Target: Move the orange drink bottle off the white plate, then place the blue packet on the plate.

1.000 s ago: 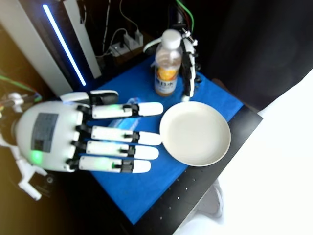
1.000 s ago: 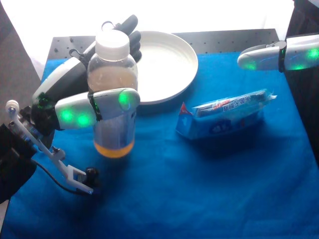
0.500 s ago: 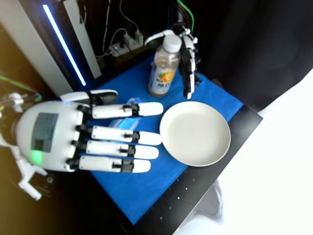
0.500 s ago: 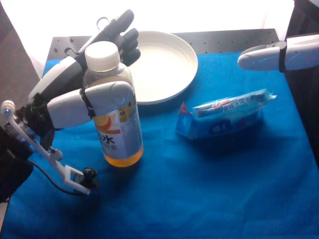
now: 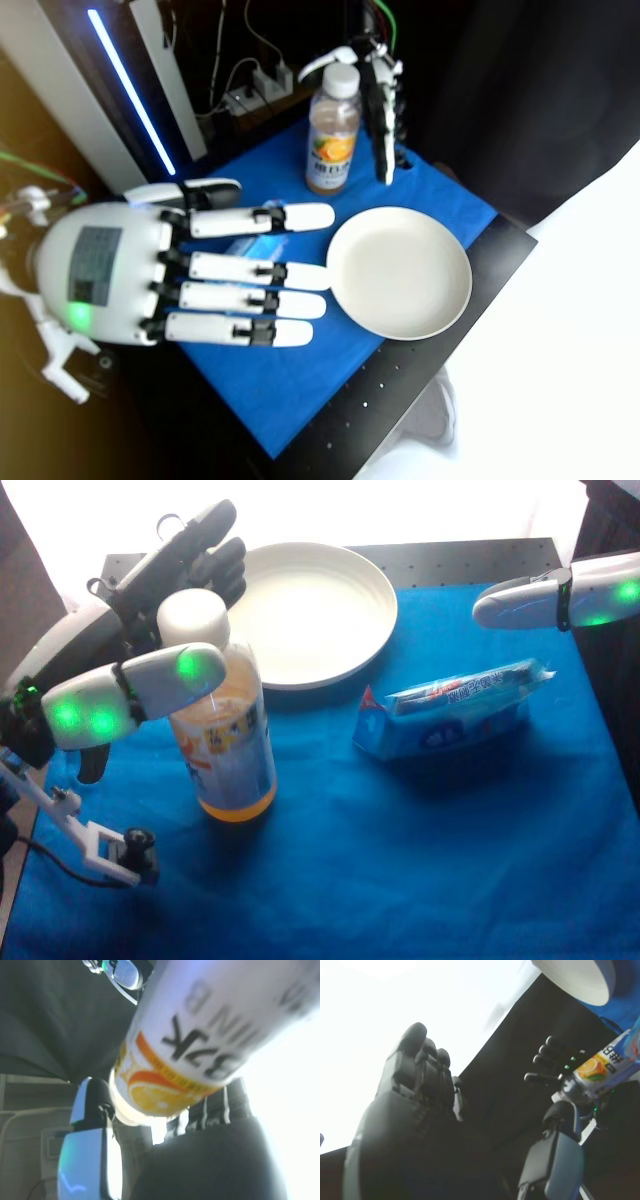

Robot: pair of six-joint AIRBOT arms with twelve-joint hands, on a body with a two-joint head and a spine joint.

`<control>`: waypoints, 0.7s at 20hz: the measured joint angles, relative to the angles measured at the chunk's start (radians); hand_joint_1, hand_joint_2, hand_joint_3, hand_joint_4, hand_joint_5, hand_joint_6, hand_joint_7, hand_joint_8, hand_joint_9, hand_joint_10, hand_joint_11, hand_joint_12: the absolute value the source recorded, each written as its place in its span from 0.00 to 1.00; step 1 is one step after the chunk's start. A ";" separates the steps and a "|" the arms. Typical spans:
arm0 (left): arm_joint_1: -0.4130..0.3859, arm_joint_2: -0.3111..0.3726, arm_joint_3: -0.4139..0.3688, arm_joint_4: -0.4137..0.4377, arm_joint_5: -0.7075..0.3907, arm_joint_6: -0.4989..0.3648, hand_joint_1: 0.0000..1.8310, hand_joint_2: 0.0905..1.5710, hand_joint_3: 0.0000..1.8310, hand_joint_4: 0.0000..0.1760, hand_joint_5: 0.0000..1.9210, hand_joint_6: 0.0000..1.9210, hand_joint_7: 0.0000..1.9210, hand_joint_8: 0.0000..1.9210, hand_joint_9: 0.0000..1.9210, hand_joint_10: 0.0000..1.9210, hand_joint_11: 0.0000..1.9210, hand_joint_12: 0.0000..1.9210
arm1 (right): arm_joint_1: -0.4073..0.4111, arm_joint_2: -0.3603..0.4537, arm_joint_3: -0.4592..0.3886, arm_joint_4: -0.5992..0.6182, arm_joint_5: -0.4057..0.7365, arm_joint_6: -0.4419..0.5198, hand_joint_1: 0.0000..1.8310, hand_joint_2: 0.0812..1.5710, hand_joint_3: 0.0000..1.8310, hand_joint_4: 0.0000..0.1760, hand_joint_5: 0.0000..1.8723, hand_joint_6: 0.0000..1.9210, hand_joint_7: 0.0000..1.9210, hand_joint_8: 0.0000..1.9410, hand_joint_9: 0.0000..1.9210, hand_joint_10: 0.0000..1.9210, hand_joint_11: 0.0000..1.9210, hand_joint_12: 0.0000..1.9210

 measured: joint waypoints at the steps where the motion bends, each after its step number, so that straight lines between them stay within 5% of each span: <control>1: 0.003 0.003 -0.003 -0.001 -0.003 0.001 0.28 0.49 0.00 1.00 0.00 0.00 0.00 0.00 0.00 0.00 0.00 0.00 | 0.000 0.000 0.000 -0.002 0.000 0.000 0.36 0.42 0.00 1.00 0.00 0.00 0.05 0.01 0.04 0.00 0.00 0.42; 5: 0.031 0.026 -0.040 0.010 -0.024 0.002 0.29 0.43 0.00 1.00 0.00 0.00 0.00 0.00 0.00 0.00 0.00 0.00 | 0.000 0.000 -0.003 -0.002 -0.001 0.005 0.34 0.38 0.00 1.00 0.00 0.00 0.02 0.00 0.00 0.00 0.00 0.23; 7: 0.045 0.045 -0.062 0.021 -0.024 0.009 0.29 0.45 0.00 1.00 0.00 0.00 0.00 0.00 0.00 0.00 0.00 0.00 | 0.000 0.000 -0.007 0.003 -0.004 0.008 0.36 0.36 0.00 1.00 0.00 0.00 0.00 0.00 0.00 0.00 0.00 0.26; 9: 0.069 0.084 -0.092 0.031 -0.040 0.029 0.21 0.45 0.00 1.00 0.00 0.00 0.00 0.00 0.00 0.00 0.00 0.00 | 0.000 0.000 -0.015 -0.005 -0.008 0.012 0.37 0.40 0.00 1.00 0.00 0.00 0.00 0.00 0.00 0.00 0.00 0.17; 10: 0.111 0.143 -0.132 0.038 -0.055 0.058 0.21 0.50 0.00 1.00 0.00 0.00 0.00 0.00 0.00 0.00 0.00 0.00 | 0.000 0.000 -0.016 -0.025 -0.023 0.034 0.36 0.38 0.00 1.00 0.00 0.00 0.00 0.00 0.00 0.00 0.00 0.30; 13: 0.140 0.196 -0.166 0.034 -0.076 0.092 0.21 0.49 0.00 1.00 0.00 0.00 0.00 0.00 0.00 0.00 0.00 0.00 | 0.000 0.000 -0.016 -0.071 -0.041 0.064 0.36 0.42 0.01 1.00 0.00 0.00 0.00 0.00 0.00 0.00 0.00 0.34; 14: 0.159 0.217 -0.179 0.027 -0.093 0.105 0.25 0.48 0.00 1.00 0.00 0.00 0.00 0.00 0.00 0.00 0.00 0.00 | 0.000 0.000 -0.017 -0.097 -0.062 0.066 0.36 0.41 0.00 1.00 0.00 0.00 0.00 0.00 0.00 0.00 0.00 0.27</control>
